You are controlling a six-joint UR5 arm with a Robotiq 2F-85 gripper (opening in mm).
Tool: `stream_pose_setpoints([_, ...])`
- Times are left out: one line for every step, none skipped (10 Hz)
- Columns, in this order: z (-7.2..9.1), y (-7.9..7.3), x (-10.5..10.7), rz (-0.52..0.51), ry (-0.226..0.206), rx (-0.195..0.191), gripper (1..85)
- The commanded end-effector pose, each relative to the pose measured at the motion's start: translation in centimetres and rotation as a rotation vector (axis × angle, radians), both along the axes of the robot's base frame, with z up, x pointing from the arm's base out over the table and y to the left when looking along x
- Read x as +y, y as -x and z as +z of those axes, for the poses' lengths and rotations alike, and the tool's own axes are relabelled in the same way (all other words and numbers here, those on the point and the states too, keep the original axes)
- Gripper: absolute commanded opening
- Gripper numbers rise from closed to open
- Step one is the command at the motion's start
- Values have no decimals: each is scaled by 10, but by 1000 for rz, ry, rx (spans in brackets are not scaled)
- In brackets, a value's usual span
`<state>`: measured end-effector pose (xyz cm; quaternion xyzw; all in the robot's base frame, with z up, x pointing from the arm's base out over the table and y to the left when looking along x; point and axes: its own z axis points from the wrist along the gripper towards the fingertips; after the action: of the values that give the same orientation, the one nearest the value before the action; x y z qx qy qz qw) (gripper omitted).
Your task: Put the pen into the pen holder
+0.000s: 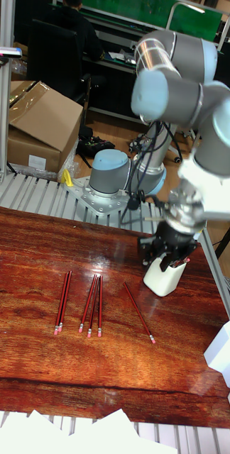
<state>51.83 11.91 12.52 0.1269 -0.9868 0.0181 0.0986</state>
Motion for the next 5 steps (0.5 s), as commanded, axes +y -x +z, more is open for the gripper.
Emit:
stream_pose_setpoints([-12,4,1,1,20,59,437])
stream_pose_setpoints([-10,1,1,-10,22,46,433])
stream_pose_setpoints([-10,2,1,-18,23,50,420])
stream_pose_setpoints([-8,10,3,-20,17,79,410])
stream_pose_setpoints([-6,17,2,-4,18,111,420])
